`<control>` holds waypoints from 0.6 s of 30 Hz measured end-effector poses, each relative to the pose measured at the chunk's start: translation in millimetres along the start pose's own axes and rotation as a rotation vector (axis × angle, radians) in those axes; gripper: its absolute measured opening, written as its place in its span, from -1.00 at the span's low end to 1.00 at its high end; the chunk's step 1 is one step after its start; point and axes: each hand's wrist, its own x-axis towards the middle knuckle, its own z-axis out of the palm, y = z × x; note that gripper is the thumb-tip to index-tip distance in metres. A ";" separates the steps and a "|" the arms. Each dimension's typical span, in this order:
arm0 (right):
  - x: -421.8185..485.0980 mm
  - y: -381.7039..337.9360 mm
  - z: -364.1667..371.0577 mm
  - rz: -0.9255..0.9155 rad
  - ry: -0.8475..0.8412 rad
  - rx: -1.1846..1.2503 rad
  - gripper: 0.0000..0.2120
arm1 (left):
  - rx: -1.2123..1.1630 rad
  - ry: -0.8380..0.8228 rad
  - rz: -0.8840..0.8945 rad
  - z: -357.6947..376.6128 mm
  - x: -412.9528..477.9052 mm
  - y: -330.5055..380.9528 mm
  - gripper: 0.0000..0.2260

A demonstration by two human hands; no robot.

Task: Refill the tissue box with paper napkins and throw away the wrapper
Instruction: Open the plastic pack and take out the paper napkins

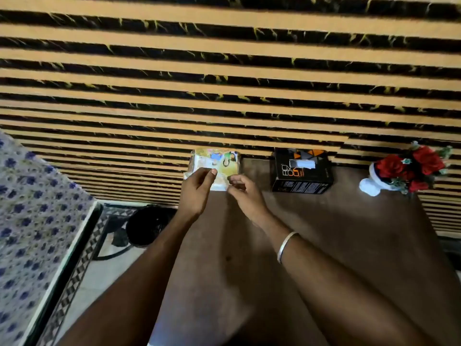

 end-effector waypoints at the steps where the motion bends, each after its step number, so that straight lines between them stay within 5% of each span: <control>1: 5.9 1.5 2.0 -0.001 0.005 -0.004 -0.75 | 0.012 -0.001 -0.005 0.6 3.9 -3.3 -0.70; 7: 43.0 24.1 12.4 -0.008 -0.007 -0.157 -0.74 | 0.181 -0.084 -0.074 8.3 37.2 -36.8 -0.71; 18: 117.1 51.6 28.1 -0.073 -0.155 -0.655 -0.51 | 0.539 -0.316 -0.184 36.7 106.5 -91.0 -0.44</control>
